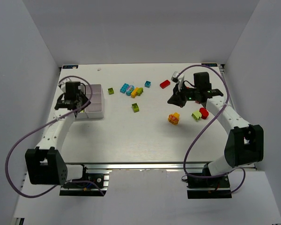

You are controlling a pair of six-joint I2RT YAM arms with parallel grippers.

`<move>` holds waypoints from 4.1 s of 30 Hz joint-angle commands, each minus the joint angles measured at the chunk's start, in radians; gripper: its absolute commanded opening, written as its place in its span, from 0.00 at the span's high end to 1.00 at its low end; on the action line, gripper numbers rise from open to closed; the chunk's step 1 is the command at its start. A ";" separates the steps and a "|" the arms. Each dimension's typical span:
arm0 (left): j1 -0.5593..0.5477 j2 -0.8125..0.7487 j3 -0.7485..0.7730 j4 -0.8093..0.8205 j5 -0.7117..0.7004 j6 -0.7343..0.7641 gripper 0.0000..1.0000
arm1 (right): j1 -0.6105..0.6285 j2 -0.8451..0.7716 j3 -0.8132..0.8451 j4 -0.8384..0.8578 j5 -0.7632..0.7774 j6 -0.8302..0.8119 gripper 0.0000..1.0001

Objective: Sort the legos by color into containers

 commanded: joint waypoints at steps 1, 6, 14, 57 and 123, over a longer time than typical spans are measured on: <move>0.065 0.084 0.128 -0.048 0.086 0.053 1.00 | 0.011 -0.014 -0.007 -0.003 -0.003 -0.013 1.00; 0.128 0.203 0.247 -0.061 0.066 0.117 1.00 | 0.011 -0.010 -0.010 0.002 0.000 -0.015 1.00; 0.162 0.301 0.311 -0.061 0.013 0.169 0.99 | 0.011 -0.014 -0.022 0.008 0.002 -0.018 0.93; 0.168 -0.286 -0.169 0.066 0.482 0.021 0.31 | -0.157 -0.005 0.021 -0.498 0.491 -0.707 0.11; -0.201 -0.250 -0.299 0.429 0.632 -0.307 0.02 | -0.291 0.446 0.199 -0.607 0.347 -1.722 0.53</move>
